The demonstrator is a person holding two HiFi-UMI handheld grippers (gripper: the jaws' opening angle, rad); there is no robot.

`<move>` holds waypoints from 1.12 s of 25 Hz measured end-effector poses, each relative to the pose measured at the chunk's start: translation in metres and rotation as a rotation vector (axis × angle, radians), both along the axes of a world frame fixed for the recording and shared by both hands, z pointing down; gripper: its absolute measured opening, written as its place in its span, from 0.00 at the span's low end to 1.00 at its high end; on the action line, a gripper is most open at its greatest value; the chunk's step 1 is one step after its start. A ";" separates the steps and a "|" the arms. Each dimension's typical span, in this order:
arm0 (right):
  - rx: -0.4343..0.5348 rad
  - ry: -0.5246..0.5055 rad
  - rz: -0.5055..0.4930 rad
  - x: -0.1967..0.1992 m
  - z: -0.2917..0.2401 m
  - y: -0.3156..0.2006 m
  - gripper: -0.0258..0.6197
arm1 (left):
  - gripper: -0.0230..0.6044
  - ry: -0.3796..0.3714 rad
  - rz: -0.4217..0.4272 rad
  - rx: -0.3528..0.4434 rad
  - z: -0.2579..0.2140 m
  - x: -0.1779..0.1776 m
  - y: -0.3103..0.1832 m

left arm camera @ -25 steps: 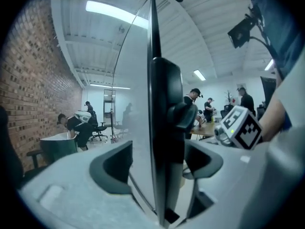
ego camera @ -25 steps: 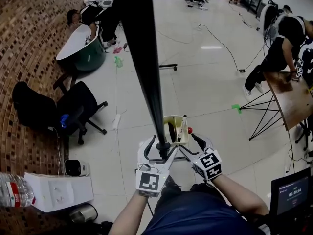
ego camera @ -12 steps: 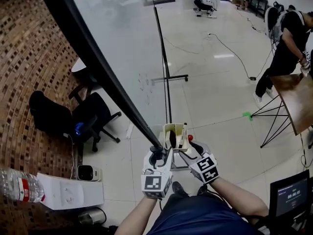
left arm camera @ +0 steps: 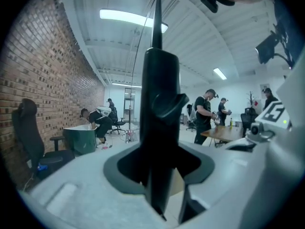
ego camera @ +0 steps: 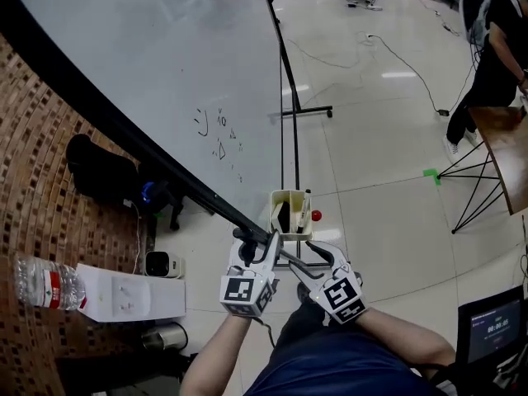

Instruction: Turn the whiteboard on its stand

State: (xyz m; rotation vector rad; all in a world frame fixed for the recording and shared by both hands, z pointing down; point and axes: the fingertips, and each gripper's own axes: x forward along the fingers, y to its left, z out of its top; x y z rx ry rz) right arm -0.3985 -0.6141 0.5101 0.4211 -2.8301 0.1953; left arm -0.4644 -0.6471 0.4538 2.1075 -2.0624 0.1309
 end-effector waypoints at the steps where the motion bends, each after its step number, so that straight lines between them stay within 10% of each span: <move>1: 0.017 -0.001 -0.017 0.000 0.001 0.007 0.41 | 0.32 0.004 -0.002 -0.004 0.001 0.003 0.003; 12: 0.045 0.095 -0.073 -0.007 0.018 0.057 0.37 | 0.32 -0.009 0.054 -0.028 0.017 0.037 0.052; 20: 0.143 0.106 0.037 0.002 0.007 0.096 0.27 | 0.38 -0.078 0.315 -0.057 0.017 0.082 0.095; 28: 0.131 0.097 0.106 0.020 0.004 0.128 0.29 | 0.39 -0.065 0.399 -0.070 0.015 0.104 0.131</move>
